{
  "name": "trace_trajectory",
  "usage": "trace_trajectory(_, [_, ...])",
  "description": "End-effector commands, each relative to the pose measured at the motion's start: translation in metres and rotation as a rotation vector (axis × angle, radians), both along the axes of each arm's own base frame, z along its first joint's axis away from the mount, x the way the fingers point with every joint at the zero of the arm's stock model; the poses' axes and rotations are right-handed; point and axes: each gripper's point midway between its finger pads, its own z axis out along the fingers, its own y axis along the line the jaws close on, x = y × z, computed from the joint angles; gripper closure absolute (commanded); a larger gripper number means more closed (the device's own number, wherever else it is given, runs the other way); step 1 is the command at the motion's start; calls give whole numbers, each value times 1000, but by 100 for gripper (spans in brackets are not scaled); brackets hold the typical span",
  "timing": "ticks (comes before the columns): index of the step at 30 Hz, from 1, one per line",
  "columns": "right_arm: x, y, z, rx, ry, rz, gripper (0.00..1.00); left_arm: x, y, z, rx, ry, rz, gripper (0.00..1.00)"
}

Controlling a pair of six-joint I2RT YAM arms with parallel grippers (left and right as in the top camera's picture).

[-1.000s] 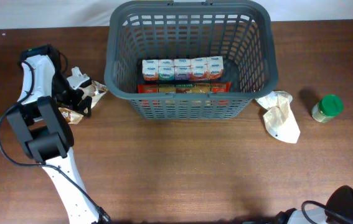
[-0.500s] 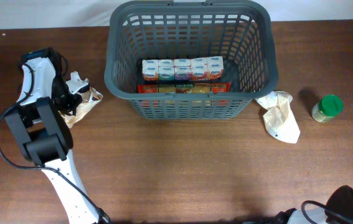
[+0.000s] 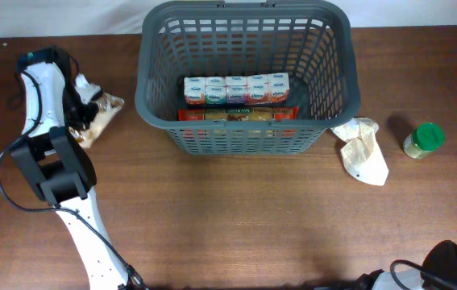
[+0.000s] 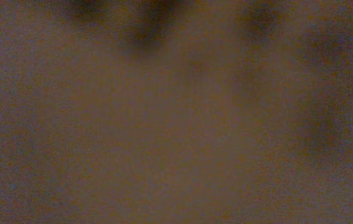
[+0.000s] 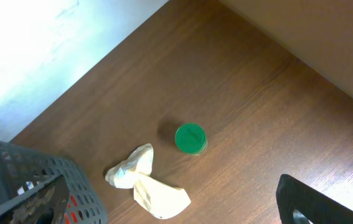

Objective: Pack container

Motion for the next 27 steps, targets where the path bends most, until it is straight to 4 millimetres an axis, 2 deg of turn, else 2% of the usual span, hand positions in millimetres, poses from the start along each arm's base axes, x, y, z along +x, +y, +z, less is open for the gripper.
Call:
trace_trajectory(1, [-2, -2, 2, -13, -2, -7, 1, 33, 12, 77, 57, -226, 62, 99])
trace_trajectory(3, [-2, -2, 2, -13, -2, -7, 2, 46, 13, 117, 87, -342, 55, 98])
trace_trajectory(5, [-2, -2, 2, -13, -2, -7, 1, 55, 9, 147, 111, -438, 57, 99])
trace_trajectory(7, [-2, -2, 2, -13, -2, -7, 1, 67, -1, 196, 141, -597, 39, 98])
trace_trajectory(9, [-2, -2, 2, -13, -2, -7, 1, 72, -14, 231, 159, -710, 12, 98])
trace_trajectory(10, [-2, -2, 2, -13, -2, -7, 1, 77, -27, 255, 168, -782, -19, 98])
trace_trajectory(12, [-2, -2, 2, -13, -2, -7, 1, 82, -49, 286, 181, -872, -94, 99])
trace_trajectory(14, [-2, -2, 2, -13, -2, -7, 1, 84, -82, 321, 201, -971, -220, 99])
trace_trajectory(17, [-2, -2, 2, -13, -2, -7, 1, 83, -126, 353, 224, -1054, -389, 99])
trace_trajectory(18, [-2, -2, 2, -13, -2, -7, 1, 79, -160, 368, 243, -1089, -535, 99])
trace_trajectory(20, [-2, -2, 2, -13, -2, -7, 1, 75, -198, 378, 249, -1118, -673, 99])
trace_trajectory(22, [-2, -2, 2, -13, -2, -7, 1, 71, -228, 379, 244, -1124, -774, 99])
trace_trajectory(23, [-2, -2, 2, -13, -2, -7, 1, 66, -257, 377, 227, -1123, -856, 98])
trace_trajectory(26, [-2, -2, 2, -13, -2, -7, 1, 56, -303, 366, 174, -1106, -984, 98])
trace_trajectory(27, [-2, -2, 2, -13, -2, -7, 1, 51, -326, 357, 129, -1092, -1067, 99])
